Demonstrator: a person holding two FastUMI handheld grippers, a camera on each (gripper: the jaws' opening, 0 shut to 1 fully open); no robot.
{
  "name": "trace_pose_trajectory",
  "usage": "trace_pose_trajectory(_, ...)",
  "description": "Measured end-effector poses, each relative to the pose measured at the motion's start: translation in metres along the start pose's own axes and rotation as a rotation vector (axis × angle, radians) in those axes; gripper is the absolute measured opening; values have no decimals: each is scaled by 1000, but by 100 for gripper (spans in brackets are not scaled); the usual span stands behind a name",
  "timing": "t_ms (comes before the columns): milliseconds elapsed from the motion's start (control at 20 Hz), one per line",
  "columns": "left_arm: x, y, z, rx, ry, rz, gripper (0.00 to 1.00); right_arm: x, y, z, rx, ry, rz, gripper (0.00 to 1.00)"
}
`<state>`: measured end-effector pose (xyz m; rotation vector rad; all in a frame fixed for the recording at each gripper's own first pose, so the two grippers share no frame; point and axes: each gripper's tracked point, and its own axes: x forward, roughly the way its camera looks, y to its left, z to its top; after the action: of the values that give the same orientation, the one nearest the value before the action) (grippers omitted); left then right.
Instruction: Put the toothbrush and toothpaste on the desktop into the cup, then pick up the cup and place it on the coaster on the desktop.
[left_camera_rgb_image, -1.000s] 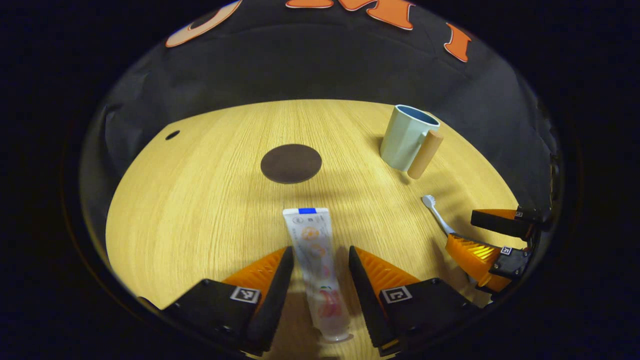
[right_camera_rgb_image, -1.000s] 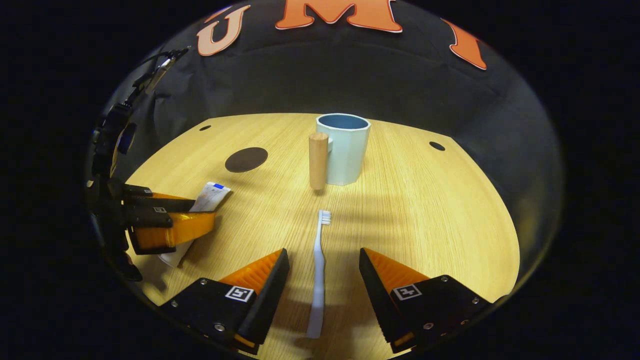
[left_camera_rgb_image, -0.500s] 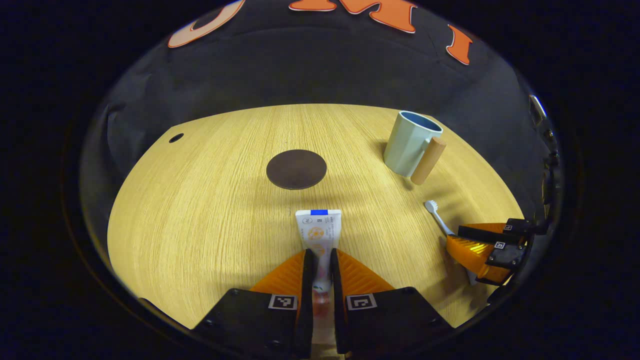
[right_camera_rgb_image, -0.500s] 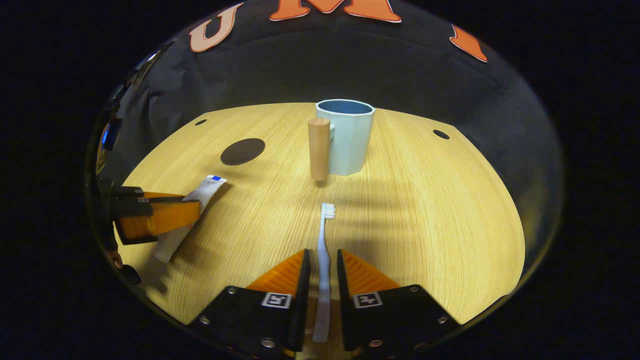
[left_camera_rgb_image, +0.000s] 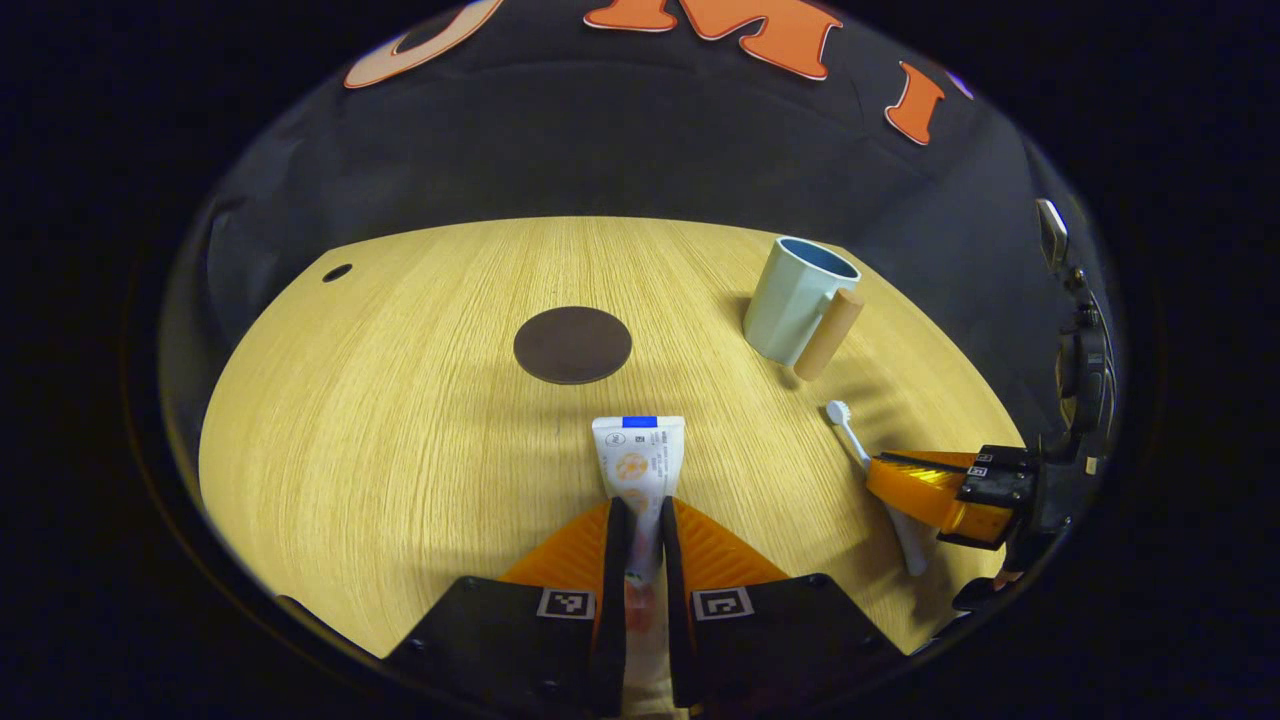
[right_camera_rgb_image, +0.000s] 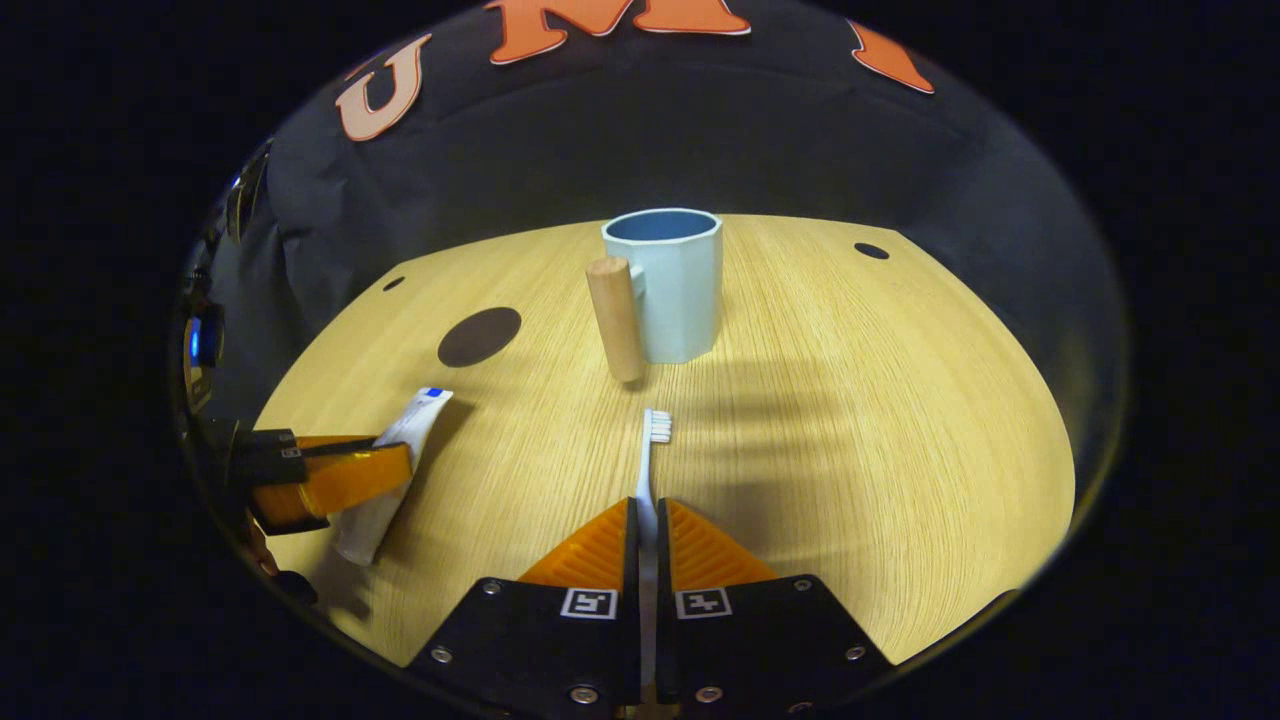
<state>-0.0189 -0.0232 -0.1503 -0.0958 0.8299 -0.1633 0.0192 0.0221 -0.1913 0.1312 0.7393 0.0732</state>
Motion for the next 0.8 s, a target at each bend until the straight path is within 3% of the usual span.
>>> trace_pose_trajectory(200, 5, 1, -4, -3, -39, -16, 24, -12, -1, 16, -8, -61, 2, 7)
trace_pose_trajectory(350, 1, 1, -2, -2, -66, -28, 21, -25, -4, 34, 1, -119, 5, 7)
trace_pose_trajectory(800, 8, 4, -6, 31, -142, -53, 21, -61, -11, 109, 6, -316, -8, 7)
